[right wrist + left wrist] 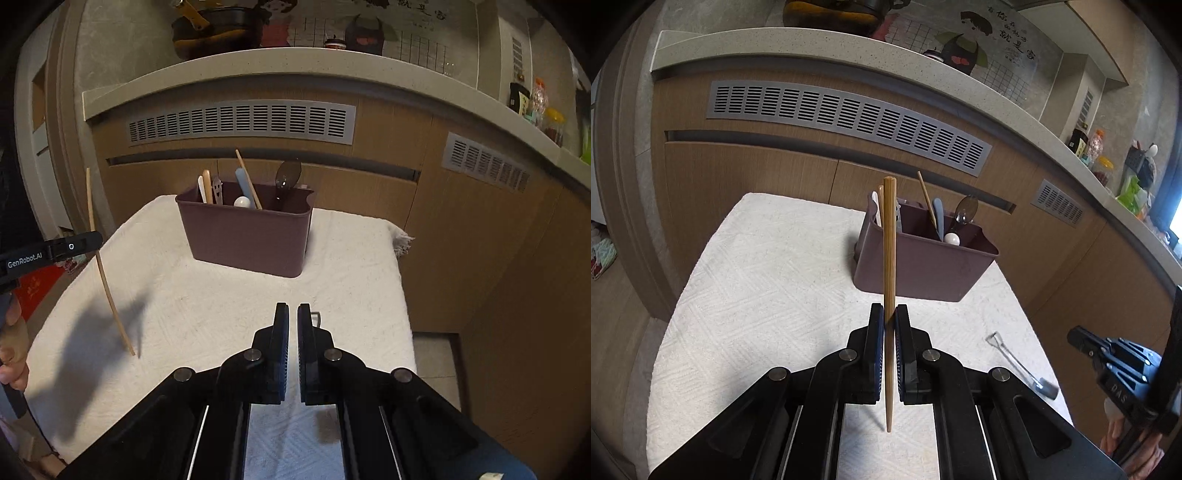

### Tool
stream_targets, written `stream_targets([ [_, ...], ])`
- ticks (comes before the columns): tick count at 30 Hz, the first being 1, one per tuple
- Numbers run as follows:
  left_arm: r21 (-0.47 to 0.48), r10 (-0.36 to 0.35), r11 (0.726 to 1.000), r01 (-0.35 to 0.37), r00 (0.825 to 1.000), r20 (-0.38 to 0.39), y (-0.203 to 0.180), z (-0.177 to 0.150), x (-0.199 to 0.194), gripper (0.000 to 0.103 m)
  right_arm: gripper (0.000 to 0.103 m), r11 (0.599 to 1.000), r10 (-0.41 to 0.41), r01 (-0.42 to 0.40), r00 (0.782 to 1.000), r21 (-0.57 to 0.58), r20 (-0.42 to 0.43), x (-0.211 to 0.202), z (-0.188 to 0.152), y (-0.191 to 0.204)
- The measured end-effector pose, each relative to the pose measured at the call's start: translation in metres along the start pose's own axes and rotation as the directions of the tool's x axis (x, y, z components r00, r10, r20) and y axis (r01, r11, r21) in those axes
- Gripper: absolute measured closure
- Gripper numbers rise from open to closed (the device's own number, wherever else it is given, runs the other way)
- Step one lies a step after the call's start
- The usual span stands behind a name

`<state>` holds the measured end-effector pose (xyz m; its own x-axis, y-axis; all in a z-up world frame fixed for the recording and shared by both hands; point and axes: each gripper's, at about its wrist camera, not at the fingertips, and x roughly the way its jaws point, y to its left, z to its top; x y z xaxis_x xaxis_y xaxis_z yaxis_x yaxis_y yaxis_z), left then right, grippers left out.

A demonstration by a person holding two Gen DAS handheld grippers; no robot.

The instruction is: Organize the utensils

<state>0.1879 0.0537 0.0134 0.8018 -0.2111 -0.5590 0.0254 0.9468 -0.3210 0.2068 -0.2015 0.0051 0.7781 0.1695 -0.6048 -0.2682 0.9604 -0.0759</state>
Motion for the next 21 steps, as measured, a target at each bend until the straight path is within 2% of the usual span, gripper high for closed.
stream_targets([
  [4,-0.004,0.006,1.000,-0.006,1.000,0.006,0.002,0.001,-0.003,0.097,0.100,0.994,0.098,-0.095,0.993,0.046,-0.065,0.011,0.000,-0.016],
  [7,0.000,0.010,1.000,-0.010,1.000,0.019,0.000,0.003,-0.006,0.097,0.090,0.998,0.065,-0.062,0.992,0.028,-0.107,0.021,-0.013,-0.025],
  [9,0.008,0.006,1.000,-0.007,1.000,0.026,-0.002,0.005,-0.007,0.097,0.079,0.999,0.043,-0.044,0.989,-0.004,-0.141,0.029,-0.025,-0.029],
  [12,0.012,0.000,1.000,0.000,1.000,0.027,-0.005,0.007,-0.006,0.097,0.069,0.995,0.091,-0.099,0.975,-0.033,-0.201,0.050,-0.033,-0.029],
  [15,0.013,-0.006,1.000,0.006,1.000,0.017,-0.007,0.009,-0.003,0.097,0.067,0.987,0.127,-0.145,0.965,-0.063,-0.228,0.080,-0.029,-0.026],
  [21,0.013,0.001,1.000,-0.001,1.000,-0.006,-0.007,0.013,0.002,0.097,0.067,0.980,0.145,-0.175,0.952,-0.092,-0.270,0.137,-0.015,-0.028],
])
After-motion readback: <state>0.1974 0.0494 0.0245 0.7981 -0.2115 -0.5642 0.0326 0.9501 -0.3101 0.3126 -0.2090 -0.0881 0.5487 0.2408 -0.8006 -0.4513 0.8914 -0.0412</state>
